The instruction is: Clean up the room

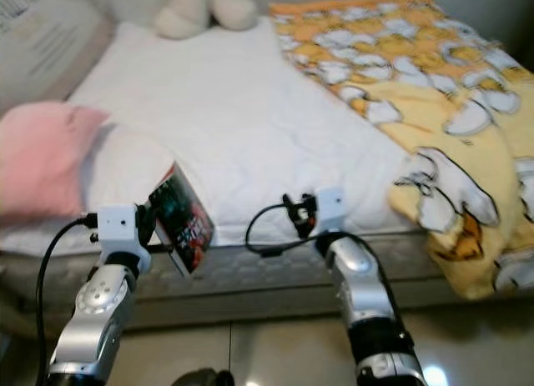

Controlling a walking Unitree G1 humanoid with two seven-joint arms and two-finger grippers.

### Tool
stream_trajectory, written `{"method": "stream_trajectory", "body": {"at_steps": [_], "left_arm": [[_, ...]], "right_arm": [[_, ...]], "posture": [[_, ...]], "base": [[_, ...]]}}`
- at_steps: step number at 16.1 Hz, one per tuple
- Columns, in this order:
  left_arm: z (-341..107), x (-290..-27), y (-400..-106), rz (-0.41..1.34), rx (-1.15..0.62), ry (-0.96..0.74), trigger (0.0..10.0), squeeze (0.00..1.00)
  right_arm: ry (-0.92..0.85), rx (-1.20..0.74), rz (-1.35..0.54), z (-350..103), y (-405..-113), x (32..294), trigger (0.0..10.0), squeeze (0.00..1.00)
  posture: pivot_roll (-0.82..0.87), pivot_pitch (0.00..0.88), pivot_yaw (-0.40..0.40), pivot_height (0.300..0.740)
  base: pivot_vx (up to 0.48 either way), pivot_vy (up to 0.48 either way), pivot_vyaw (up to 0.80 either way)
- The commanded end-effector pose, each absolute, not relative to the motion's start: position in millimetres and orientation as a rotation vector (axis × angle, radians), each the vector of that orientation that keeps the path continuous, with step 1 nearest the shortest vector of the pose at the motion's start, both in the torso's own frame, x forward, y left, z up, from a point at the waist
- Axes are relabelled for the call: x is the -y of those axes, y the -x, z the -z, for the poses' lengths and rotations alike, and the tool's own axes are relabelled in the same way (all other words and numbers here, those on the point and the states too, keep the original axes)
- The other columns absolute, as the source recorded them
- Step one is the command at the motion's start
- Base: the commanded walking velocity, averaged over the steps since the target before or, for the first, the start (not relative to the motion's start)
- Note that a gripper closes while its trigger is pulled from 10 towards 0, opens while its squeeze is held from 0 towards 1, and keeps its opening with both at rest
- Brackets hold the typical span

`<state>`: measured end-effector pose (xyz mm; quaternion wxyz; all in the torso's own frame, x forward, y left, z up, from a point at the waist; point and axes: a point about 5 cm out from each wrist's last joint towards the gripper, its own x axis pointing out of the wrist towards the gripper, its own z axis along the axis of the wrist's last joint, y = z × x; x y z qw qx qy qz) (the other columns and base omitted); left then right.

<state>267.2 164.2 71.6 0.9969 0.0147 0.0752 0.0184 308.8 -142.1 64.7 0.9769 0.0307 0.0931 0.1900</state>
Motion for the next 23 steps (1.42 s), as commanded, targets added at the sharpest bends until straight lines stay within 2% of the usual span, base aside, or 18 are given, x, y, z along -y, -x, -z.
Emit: {"method": "stream_trajectory", "body": {"at_steps": [1, 5, 7, 11, 13, 15, 23], "left_arm": [[-80, -170, -271, -0.052, -0.110, -0.055, 10.0, 0.00], [-77, -174, -281, -0.028, -0.129, -0.071, 10.0, 0.00], [-80, -173, -285, -0.021, -0.122, -0.058, 10.0, 0.00], [-81, -159, -283, 0.024, -0.098, -0.018, 10.0, 0.00], [-97, -156, -289, 0.048, -0.020, -0.003, 10.0, 0.00], [-106, -155, -295, 0.048, 0.019, -0.008, 10.0, 0.00], [-114, -160, -300, 0.025, 0.044, 0.013, 10.0, 0.00]], "right_arm": [[-0.064, -0.178, -0.403, -66, -311, 136, 10.0, 0.04], [-0.067, -0.183, -0.383, -63, -308, 141, 10.0, 0.05], [-0.046, -0.168, -0.383, -65, -307, 139, 10.0, 0.11], [-0.050, -0.167, -0.369, -65, -306, 143, 10.0, 0.12], [-0.040, -0.155, -0.352, -66, -308, 142, 10.0, 0.05], [-0.062, -0.150, -0.350, -67, -308, 137, 10.0, 0.01], [-0.068, -0.134, -0.355, -69, -308, 137, 10.0, 0.01]], "posture": [[-0.08, 0.000, 0.112, 0.740], [-0.10, 0.000, 0.119, 0.740], [-0.11, 0.000, 0.127, 0.740], [-0.12, 0.000, 0.137, 0.740], [-0.12, 0.000, 0.137, 0.740], [-0.13, 0.000, 0.141, 0.740], [-0.13, 0.000, 0.147, 0.740]], "base": [[0.000, 0.000, 0.46], [0.000, 0.000, 0.45], [0.000, 0.000, 0.43], [0.000, 0.000, 0.44], [0.000, 0.000, 0.21], [0.469, 0.000, 0.00], [0.458, 0.000, 0.00]]}}
